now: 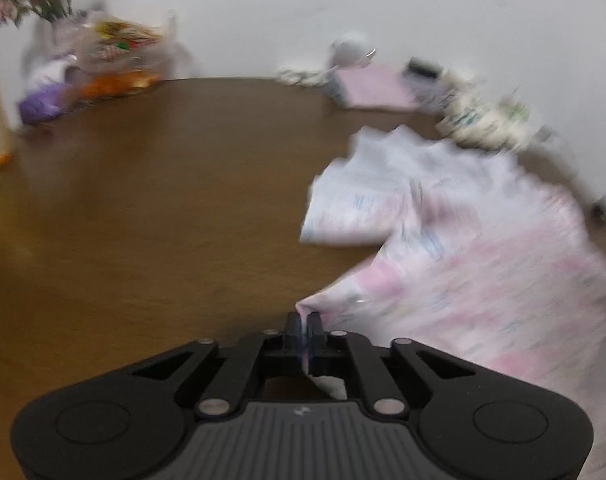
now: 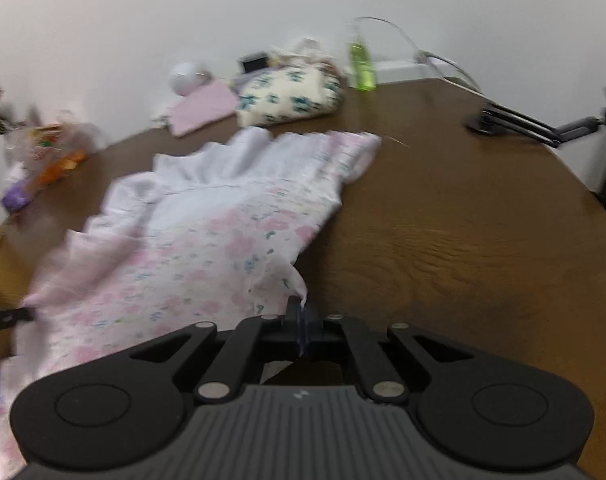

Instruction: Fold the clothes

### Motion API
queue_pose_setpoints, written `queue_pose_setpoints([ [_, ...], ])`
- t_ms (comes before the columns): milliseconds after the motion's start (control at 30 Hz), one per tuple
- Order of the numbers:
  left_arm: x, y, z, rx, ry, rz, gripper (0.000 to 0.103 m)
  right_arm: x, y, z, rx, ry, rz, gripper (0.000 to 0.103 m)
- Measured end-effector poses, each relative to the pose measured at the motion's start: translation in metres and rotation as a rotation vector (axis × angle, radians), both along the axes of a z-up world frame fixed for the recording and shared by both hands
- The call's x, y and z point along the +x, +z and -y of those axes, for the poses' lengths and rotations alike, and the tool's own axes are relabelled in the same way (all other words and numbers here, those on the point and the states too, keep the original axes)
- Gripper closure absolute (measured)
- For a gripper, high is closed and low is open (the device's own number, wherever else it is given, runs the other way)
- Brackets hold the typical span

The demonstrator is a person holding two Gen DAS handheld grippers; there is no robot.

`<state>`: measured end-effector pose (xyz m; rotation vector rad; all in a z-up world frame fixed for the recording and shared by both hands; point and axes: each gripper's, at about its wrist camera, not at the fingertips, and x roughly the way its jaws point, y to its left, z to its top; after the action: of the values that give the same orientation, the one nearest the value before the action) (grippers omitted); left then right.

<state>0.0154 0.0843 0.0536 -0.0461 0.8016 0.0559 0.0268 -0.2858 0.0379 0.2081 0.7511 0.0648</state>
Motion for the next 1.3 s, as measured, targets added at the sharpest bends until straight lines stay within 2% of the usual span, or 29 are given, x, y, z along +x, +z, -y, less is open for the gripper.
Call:
queue_pose_setpoints([
  [33,-0.003,0.002,-0.001,0.029,0.020,0.011,0.090,-0.003,0.001,-0.002,-0.030,0.000,0.006,0.093],
  [67,-0.005,0.006,-0.003,0.026,0.045,0.022,0.087,-0.005,0.002,-0.003,-0.059,0.001,0.012,0.082],
  [133,-0.006,0.016,-0.006,0.015,0.065,0.050,0.082,-0.012,0.009,-0.004,-0.101,0.006,0.037,0.068],
  [167,-0.006,0.023,-0.005,0.007,0.060,0.067,0.074,-0.016,0.016,-0.004,-0.112,0.011,0.057,0.065],
  [200,-0.003,0.029,-0.001,-0.011,0.016,0.082,0.067,-0.018,0.021,-0.004,-0.125,0.016,0.076,0.064],
  [233,0.004,0.037,0.005,-0.036,-0.046,0.086,0.054,-0.019,0.027,-0.004,-0.135,0.027,0.097,0.063],
  [267,0.012,0.039,0.012,-0.062,-0.107,0.088,0.049,-0.017,0.033,-0.005,-0.134,0.055,0.115,0.062],
  [333,0.035,0.038,0.023,-0.130,-0.205,0.055,0.048,-0.003,0.032,-0.010,-0.148,0.106,0.108,0.062],
  [367,0.052,0.034,0.026,-0.164,-0.230,0.007,0.048,0.004,0.031,-0.012,-0.156,0.131,0.103,0.062],
  [433,0.078,0.023,0.023,-0.235,-0.216,-0.079,0.048,0.018,0.028,-0.019,-0.178,0.169,0.090,0.062],
  [533,0.105,0.010,0.009,-0.339,-0.178,-0.133,0.052,0.030,0.020,-0.028,-0.186,0.214,0.066,0.062],
  [600,0.124,0.006,0.001,-0.402,-0.168,-0.138,0.070,0.033,0.015,-0.035,-0.177,0.252,0.058,0.062],
  [633,0.134,0.004,-0.004,-0.434,-0.163,-0.141,0.091,0.034,0.011,-0.038,-0.176,0.266,0.049,0.062],
  [667,0.145,0.003,-0.010,-0.445,-0.139,-0.141,0.098,0.036,0.008,-0.041,-0.180,0.273,0.038,0.062],
  [733,0.164,0.006,-0.019,-0.429,-0.119,-0.093,0.099,0.039,0.000,-0.046,-0.187,0.285,0.016,0.062],
  [767,0.173,0.006,-0.024,-0.392,-0.084,-0.067,0.100,0.038,-0.002,-0.049,-0.188,0.285,0.010,0.062],
  [867,0.185,0.015,-0.028,-0.206,-0.033,0.079,0.098,0.037,-0.007,-0.050,-0.185,0.269,0.007,0.061],
  [900,0.181,0.021,-0.029,-0.188,-0.037,0.109,0.096,0.036,-0.007,-0.050,-0.187,0.271,0.008,0.061],
  [1000,0.167,0.038,-0.032,-0.134,-0.050,0.196,0.074,0.034,-0.004,-0.050,-0.184,0.278,0.012,0.058],
  [1033,0.153,0.045,-0.029,-0.090,-0.069,0.216,0.060,0.034,-0.001,-0.049,-0.177,0.280,0.019,0.058],
  [1067,0.139,0.051,-0.025,-0.045,-0.089,0.236,0.052,0.033,0.003,-0.048,-0.171,0.282,0.026,0.058],
  [1167,0.111,0.050,-0.006,0.019,-0.176,0.203,0.051,0.042,0.019,-0.035,-0.188,0.261,0.077,0.058],
  [1267,0.089,0.030,0.018,0.086,-0.272,0.143,0.051,0.076,0.016,-0.014,-0.223,0.177,0.054,0.057],
  [1300,0.084,0.023,0.022,0.118,-0.273,0.147,0.051,0.087,0.012,-0.007,-0.204,0.158,0.026,0.057],
])
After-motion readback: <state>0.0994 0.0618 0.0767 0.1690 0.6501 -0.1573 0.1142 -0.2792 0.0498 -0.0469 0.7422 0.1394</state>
